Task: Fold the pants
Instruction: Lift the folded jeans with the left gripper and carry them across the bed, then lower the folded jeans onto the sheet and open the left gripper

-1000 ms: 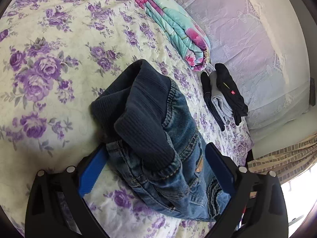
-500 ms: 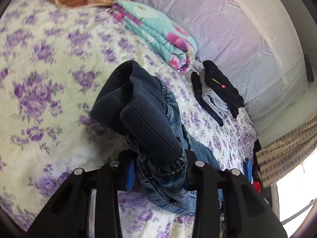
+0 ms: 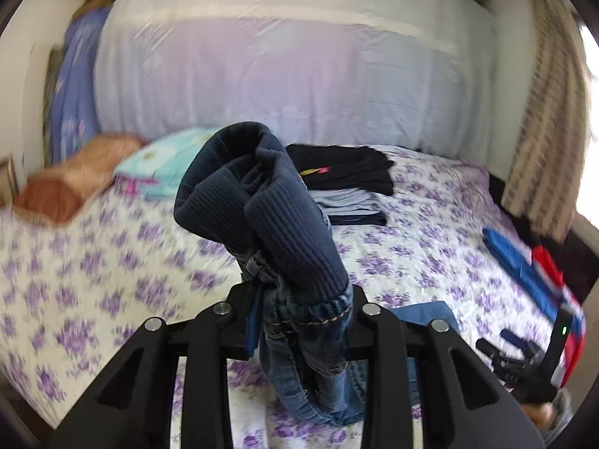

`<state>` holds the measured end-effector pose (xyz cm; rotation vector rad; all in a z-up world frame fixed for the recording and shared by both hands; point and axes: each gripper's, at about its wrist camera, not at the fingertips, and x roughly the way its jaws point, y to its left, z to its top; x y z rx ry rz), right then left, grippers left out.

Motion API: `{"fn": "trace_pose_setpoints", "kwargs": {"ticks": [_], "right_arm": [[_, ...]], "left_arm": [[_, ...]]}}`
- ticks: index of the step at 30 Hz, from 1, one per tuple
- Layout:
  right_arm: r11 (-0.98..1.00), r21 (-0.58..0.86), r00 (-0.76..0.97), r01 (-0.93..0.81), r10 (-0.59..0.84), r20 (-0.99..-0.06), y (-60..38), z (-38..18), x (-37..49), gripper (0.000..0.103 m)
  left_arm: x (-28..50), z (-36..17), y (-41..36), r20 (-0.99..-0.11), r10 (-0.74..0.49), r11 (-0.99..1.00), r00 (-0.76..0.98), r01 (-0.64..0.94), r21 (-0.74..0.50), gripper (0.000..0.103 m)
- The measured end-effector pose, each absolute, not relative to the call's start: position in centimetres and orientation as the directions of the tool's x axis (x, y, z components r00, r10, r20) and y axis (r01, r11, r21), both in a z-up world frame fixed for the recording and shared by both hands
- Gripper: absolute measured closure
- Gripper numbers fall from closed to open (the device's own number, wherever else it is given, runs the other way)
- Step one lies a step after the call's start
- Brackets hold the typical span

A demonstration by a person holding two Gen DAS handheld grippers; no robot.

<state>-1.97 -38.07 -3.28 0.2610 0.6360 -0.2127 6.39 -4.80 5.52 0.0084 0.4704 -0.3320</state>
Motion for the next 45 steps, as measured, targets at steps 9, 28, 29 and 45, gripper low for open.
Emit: {"fn": "trace_pose_setpoints", "kwargs": {"ticks": [9, 28, 29, 45], "right_arm": [[0.849, 0.324, 0.784, 0.417, -0.156, -0.601, -43.9, -4.5, -5.6, 0.004], [0.976, 0.184, 0.896, 0.117, -0.024, -0.444, -36.7, 5.8, -1.0, 0.004], [0.982, 0.148, 0.889, 0.121, -0.041, -0.456, -36.0, 5.6, -0.6, 0.004], [0.965, 0.026, 0.741, 0.26, -0.182, -0.646, -37.7, -2.4, -2.5, 0.004]], "left_arm": [[1.7, -0.9, -24.5, -0.558, -0.39, 0.76, 0.732, 0.599, 0.254, 0.075], [0.4, -1.9, -17.7, -0.565, -0.456, 0.8, 0.687, 0.595, 0.079, 0.028], [0.3, -2.2, -17.5, -0.57, -0.459, 0.797, 0.681, 0.599, 0.074, 0.028], [2.3, -0.7, -14.5, -0.543, -0.494, 0.811, 0.679, 0.585, -0.006, 0.015]]}}
